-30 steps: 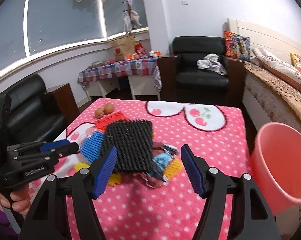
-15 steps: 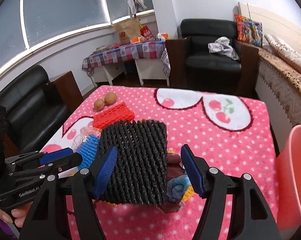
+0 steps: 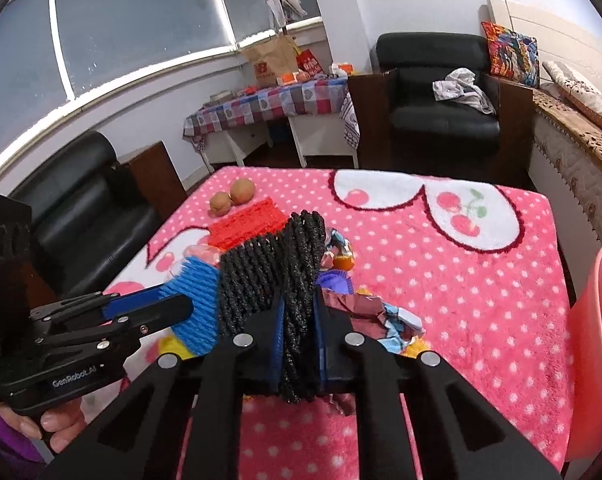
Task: Collect trash
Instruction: 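Lower the right tool onto the black foam net and close it, then lift the black foam net with the right tool toward the pink bucket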
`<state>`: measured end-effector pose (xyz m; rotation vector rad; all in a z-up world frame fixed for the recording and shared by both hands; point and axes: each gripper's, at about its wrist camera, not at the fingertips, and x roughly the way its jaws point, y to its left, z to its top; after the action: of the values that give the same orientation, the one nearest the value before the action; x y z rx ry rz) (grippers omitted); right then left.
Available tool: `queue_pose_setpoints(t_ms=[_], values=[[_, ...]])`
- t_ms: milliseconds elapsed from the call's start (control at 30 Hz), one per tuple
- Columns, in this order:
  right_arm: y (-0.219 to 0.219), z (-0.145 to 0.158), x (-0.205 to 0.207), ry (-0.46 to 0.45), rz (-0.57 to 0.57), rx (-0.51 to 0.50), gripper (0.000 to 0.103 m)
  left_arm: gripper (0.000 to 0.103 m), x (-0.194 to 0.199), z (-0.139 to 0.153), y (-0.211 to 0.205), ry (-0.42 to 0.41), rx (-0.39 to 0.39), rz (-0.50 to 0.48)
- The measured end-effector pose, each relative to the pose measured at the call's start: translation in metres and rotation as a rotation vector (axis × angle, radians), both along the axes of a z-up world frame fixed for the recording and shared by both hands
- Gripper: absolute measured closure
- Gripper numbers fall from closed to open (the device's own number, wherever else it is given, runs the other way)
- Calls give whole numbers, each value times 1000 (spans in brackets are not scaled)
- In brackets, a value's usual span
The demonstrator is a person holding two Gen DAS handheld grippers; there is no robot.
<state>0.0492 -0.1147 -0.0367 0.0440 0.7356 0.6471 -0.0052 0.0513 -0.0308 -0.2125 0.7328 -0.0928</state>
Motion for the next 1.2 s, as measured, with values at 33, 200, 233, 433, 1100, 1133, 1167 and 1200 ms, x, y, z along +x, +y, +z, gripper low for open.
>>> queue_pose_setpoints(t_ms=[33, 200, 233, 433, 1100, 1133, 1167, 1200], values=[[-2, 3, -2, -1, -2, 12, 91, 71, -1, 2, 0, -5, -1, 2], [-11, 18, -12, -21, -15, 47, 91, 86, -6, 10, 0, -31, 0, 6], [-13, 20, -13, -23, -18, 49, 91, 89, -6, 10, -1, -31, 0, 3], [-23, 26, -21, -30, -31, 67, 91, 97, -9, 9, -8, -28, 10, -17], [-92, 60, -43, -100, -188, 134, 91, 99, -14, 65, -39, -169, 35, -67], [-97, 61, -43, -102, -200, 136, 91, 99, -13, 66, -41, -174, 36, -74], [-103, 64, -44, -107, -215, 138, 91, 99, -12, 69, -45, -180, 36, -83], [-107, 65, -45, -111, -226, 138, 91, 99, -10, 72, -51, -188, 35, -96]])
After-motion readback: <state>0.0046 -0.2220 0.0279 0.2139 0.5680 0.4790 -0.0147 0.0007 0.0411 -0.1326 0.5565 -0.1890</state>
